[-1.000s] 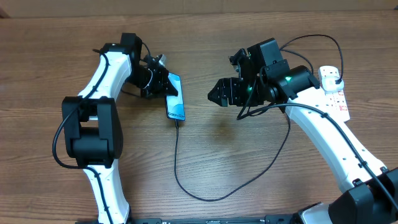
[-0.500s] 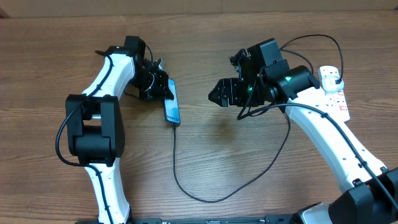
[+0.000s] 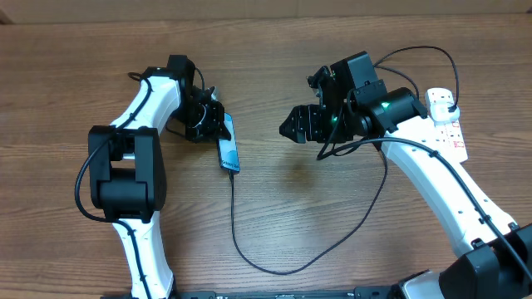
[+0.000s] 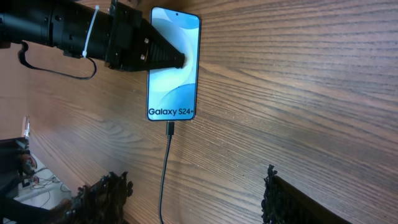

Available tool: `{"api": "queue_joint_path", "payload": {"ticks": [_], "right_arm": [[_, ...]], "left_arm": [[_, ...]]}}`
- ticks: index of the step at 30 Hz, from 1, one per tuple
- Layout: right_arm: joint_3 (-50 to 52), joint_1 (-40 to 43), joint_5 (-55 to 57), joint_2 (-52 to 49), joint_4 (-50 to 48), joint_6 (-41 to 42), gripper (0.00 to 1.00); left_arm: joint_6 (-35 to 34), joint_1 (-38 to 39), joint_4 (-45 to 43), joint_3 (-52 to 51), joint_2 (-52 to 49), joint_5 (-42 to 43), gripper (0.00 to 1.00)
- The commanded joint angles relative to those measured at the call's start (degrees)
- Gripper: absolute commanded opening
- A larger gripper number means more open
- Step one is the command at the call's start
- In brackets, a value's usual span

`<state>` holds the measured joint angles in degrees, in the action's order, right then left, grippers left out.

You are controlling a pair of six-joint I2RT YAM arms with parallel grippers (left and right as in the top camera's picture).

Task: Plug charger to phone and switch on socket
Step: 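Lower the plugged phone flat onto the table with the left gripper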

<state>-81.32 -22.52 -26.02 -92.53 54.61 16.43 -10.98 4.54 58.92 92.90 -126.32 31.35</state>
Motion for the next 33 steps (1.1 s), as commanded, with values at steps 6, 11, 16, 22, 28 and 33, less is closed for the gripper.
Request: {"api": "queue_joint_path", "payload": {"ticks": [6,11,16,22,28,33], "right_arm": [[-1.25,0.20,0.50,1.14,0.02,-0.39,0.72],[-1.22,0.20,0.50,1.11,0.17,-0.39,0.72],[-1.25,0.20,0.50,1.11,0.24,-0.39,0.72],[-1.22,0.20,0.50,1.14,0.24,-0.39,0.72],[-1.22,0.20,0.50,1.11,0.26,-0.39,0.72],[-1.22,0.20,0.50,1.11,0.33,-0.39,0.72]], "left_arm": [[-0.83,0.42,0.37,-2.03,-0.02,-5.03,0.10],[-0.83,0.42,0.66,-2.03,-0.02,-6.54,0.13],[-0.83,0.42,0.72,-2.03,-0.02,-6.56,0.14],[-0.85,0.42,0.81,-2.03,-0.02,-7.82,0.16],[-0.85,0.42,0.85,-2.03,-0.02,-9.51,0.20],[-0.83,0.42,0.85,-2.03,-0.02,-9.51,0.27]]}}
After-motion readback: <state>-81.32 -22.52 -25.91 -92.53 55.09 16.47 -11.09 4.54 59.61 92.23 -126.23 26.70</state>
